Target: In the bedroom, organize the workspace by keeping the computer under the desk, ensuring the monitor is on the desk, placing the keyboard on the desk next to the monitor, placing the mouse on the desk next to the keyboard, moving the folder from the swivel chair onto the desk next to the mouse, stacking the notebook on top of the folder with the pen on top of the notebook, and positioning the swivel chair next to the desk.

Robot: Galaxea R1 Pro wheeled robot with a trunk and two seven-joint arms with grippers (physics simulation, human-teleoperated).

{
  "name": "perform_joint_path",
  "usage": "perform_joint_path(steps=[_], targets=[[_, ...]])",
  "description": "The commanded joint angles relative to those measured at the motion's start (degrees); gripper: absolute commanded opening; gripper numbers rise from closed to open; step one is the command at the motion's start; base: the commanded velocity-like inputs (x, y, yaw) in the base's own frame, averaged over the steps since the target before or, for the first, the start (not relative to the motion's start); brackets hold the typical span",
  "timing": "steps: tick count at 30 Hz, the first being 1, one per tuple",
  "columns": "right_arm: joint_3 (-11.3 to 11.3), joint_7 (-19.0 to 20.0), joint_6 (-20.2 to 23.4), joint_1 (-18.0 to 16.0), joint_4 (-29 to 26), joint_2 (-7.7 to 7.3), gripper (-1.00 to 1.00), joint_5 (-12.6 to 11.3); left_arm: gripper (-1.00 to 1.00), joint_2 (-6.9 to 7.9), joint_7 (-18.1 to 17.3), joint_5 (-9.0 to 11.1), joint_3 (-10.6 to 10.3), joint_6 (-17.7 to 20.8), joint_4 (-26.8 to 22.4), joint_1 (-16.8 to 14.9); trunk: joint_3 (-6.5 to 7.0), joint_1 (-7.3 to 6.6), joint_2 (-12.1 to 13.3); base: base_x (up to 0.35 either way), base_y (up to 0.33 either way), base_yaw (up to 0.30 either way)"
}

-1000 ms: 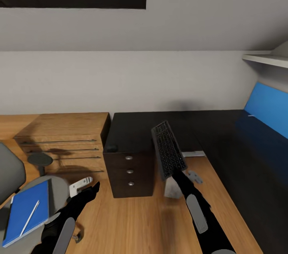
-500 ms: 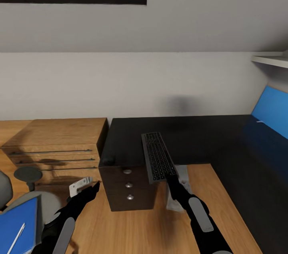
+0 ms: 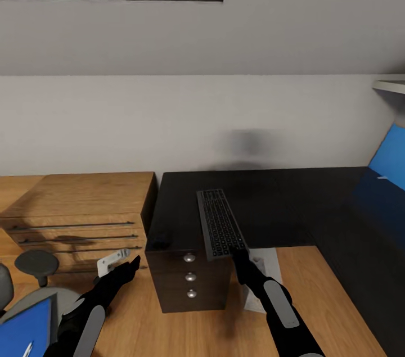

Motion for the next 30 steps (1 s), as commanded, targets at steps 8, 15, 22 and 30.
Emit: perform_joint_path(steps=[8, 15, 22, 30], targets=[[-0.14, -0.82, 0.46, -0.01, 0.40, 0.07, -1.00, 0.29, 1.00, -0.03, 0.35, 0.60, 0.04, 0.29, -0.09, -0.04, -0.08, 0.01, -0.04, 0.093, 0.015, 0.000], [-0.14, -0.88, 0.46, -0.01, 0.42, 0.07, -1.00, 0.27, 1.00, -0.03, 0.35, 0.60, 0.04, 0.29, -0.08, -0.04, -0.08, 0.01, -0.04, 0.090, 0.001, 0.000], [-0.14, -0.97, 0.46, -0.01, 0.43, 0.07, 1.00, 0.23, 1.00, -0.03, 0.35, 0.60, 0.04, 0.29, -0.08, -0.04, -0.08, 0.01, -0.04, 0.004, 0.000, 0.000], [-0.07, -0.98, 0.46, -0.01, 0.43, 0.07, 1.00, 0.29, 1.00, -0.03, 0.35, 0.60, 0.04, 0.29, -0.08, -0.04, -0.08, 0.01, -0.04, -0.004, 0.000, 0.000]])
